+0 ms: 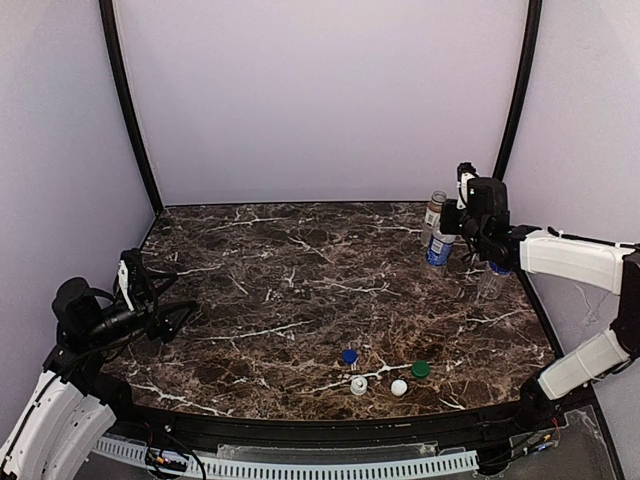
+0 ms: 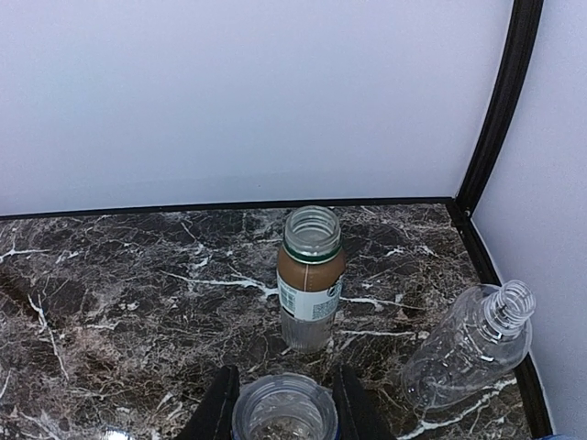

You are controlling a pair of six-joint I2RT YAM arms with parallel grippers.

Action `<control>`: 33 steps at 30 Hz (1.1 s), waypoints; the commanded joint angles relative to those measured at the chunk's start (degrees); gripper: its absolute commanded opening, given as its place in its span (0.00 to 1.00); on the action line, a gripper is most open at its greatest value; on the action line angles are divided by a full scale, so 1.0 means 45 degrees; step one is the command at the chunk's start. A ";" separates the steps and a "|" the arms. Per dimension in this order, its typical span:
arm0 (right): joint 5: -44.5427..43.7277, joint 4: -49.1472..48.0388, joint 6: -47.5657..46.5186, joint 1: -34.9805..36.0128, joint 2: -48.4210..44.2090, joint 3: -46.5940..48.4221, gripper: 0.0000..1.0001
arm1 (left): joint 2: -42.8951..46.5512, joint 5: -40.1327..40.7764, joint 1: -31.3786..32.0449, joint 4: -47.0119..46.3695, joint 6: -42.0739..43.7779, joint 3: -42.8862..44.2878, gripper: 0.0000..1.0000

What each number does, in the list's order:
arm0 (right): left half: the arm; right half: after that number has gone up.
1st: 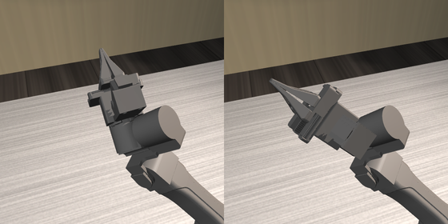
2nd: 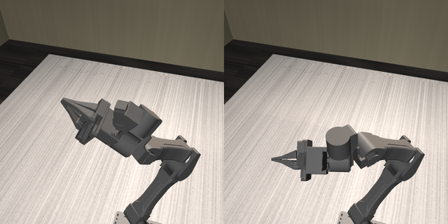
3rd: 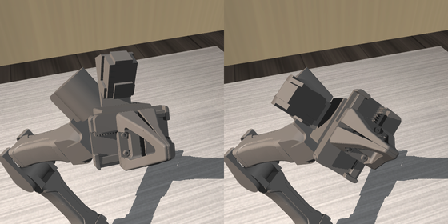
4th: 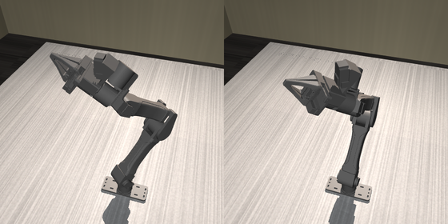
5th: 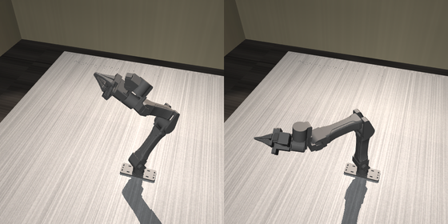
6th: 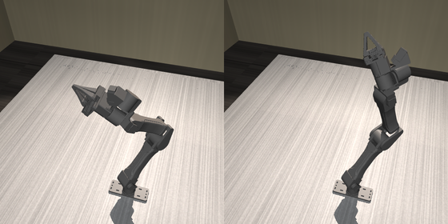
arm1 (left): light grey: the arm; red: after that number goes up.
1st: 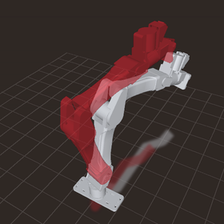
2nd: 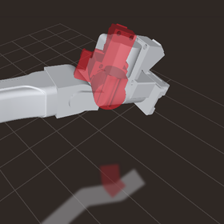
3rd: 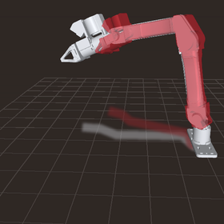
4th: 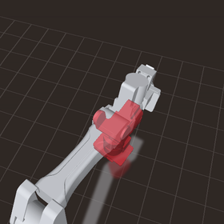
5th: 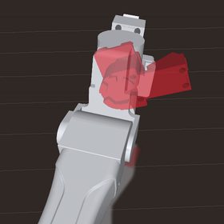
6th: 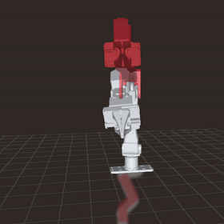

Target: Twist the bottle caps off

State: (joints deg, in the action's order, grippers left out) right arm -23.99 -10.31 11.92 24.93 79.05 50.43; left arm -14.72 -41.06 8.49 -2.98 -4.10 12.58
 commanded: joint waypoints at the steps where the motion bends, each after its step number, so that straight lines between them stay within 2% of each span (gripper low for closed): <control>1: -0.0070 0.0326 0.0136 -0.0097 -0.0181 -0.0060 0.42 | -0.0058 -0.0038 -0.0085 0.0077 0.0092 -0.0117 0.99; 5: -0.0103 0.0829 -0.0096 -0.0091 -0.0258 0.0326 0.94 | -0.0031 -0.0105 -0.0088 0.0060 0.0063 -0.0119 0.99; 6: -0.0085 0.0928 -0.0241 -0.0071 -0.0287 0.0451 0.98 | -0.0020 -0.0119 -0.0080 0.0059 0.0059 -0.0119 0.99; 13: 0.0279 0.2379 -0.1012 -0.0101 -0.0746 0.1625 0.99 | 0.0043 -0.0206 -0.0071 0.0019 0.0024 -0.0139 0.99; 18: 0.1159 0.3738 -0.0937 -0.0087 -0.2206 0.1734 0.99 | 0.0049 0.0407 -0.0079 0.0018 -0.0039 -0.0120 0.99; 21: 0.1897 0.4258 -0.0507 -0.0091 -0.3639 0.0924 0.99 | 0.0049 0.1592 -0.0099 0.0141 0.0128 -0.0101 0.99; 26: 0.2408 0.5794 0.1024 -0.0085 -0.6359 -0.1187 0.99 | 0.0070 0.5007 -0.0124 0.0565 0.0735 0.0001 0.99; 29: 0.2645 0.6547 0.2179 -0.0090 -0.7951 -0.2509 0.99 | 0.0050 0.5640 -0.0158 0.0584 0.0830 0.0019 0.99; 33: 0.2753 0.7063 0.3582 -0.0092 -0.9530 -0.4052 0.98 | 0.0095 0.5450 -0.0190 0.0585 0.0833 0.0018 0.99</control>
State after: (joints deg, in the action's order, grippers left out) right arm -13.26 16.47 19.75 24.73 40.18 37.12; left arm -14.66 -19.59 8.01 -1.52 -1.45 12.58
